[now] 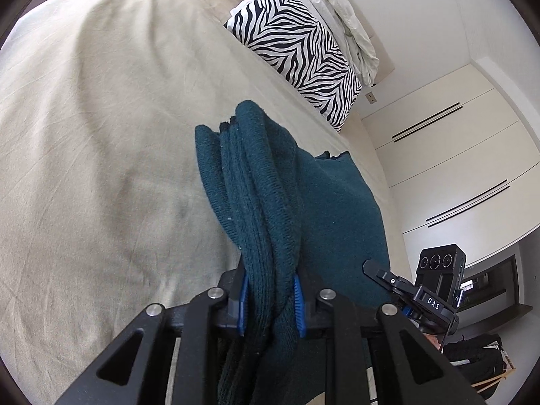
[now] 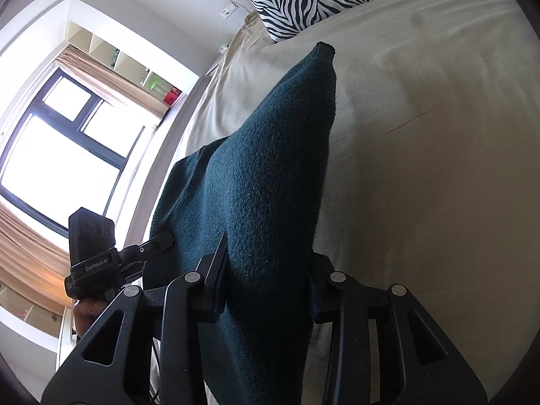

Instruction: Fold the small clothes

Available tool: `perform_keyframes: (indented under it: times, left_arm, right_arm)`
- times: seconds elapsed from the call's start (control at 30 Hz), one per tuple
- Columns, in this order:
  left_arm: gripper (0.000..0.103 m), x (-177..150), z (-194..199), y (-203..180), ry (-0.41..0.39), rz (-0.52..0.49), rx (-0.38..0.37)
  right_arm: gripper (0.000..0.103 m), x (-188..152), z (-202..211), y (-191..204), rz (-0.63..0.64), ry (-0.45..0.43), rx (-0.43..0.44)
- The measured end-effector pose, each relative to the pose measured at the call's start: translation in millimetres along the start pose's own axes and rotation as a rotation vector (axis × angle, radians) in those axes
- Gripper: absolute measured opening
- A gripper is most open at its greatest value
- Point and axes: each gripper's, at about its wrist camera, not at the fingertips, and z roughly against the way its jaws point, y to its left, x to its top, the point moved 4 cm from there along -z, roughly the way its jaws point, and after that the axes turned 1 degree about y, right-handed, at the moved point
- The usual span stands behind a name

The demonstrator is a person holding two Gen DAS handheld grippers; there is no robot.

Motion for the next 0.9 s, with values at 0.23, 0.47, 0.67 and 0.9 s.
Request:
perform_keyframes:
  times: [0.23, 0.47, 0.67, 0.9]
  left_arm:
    - [0.023, 8, -57, -49, 0.044, -0.074, 0.021]
    - [0.027, -10, -133, -9, 0.108, -0.014, 0.079]
    - [0.035, -13, -119, -4, 0.072, 0.008, 0.041]
    - [0.086, -42, -56, -40, -0.086, -0.218, 0.289]
  right_arm:
    - [0.034, 27, 41, -52, -0.039, -0.036, -0.025]
    - [0.040, 15, 8, -150, -0.191, 0.033, 0.019]
    - [0.047, 9, 31, -156, -0.241, -0.023, 0.034]
    - [0.053, -19, 114, -139, -0.193, -0.151, -0.184]
